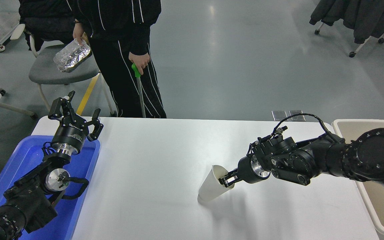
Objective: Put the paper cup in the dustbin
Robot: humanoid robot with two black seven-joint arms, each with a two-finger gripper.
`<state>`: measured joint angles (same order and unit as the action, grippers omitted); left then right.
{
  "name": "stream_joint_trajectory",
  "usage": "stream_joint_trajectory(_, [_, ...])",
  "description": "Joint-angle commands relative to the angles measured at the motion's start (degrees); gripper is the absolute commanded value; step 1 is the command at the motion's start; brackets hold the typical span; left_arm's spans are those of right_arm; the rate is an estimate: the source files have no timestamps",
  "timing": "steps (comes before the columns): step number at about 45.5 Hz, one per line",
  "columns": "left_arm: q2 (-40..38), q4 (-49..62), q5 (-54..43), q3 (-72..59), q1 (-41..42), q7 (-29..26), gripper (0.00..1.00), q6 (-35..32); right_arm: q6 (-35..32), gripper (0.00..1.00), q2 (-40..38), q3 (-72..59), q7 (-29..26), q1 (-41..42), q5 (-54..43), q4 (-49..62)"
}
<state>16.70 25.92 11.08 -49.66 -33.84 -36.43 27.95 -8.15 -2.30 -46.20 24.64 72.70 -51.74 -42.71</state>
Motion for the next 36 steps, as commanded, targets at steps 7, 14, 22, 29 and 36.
stream_joint_trajectory(7, [0.0,0.0,0.0,0.0,0.0,0.0,1.00,0.0,1.2,0.00,-0.9,10.9,0.2,3.6,0.7,0.1])
stream_joint_trajectory(14, [0.0,0.0,0.0,0.0,0.0,0.0,1.00,0.0,1.1,0.00,-1.6,16.1,0.2,5.9,1.1,0.0])
stream_joint_trajectory(22, [0.0,0.0,0.0,0.0,0.0,0.0,1.00,0.0,0.9,0.00,-3.4,23.5,0.2,6.3,4.2,-0.2])
stream_joint_trajectory(29, [0.0,0.0,0.0,0.0,0.0,0.0,1.00,0.0,0.9,0.00,-4.6,27.1,0.2,6.2,8.8,-0.1])
stream_joint_trajectory(36, [0.0,0.0,0.0,0.0,0.0,0.0,1.00,0.0,0.9,0.00,-6.3,31.3,0.2,5.3,11.6,0.3])
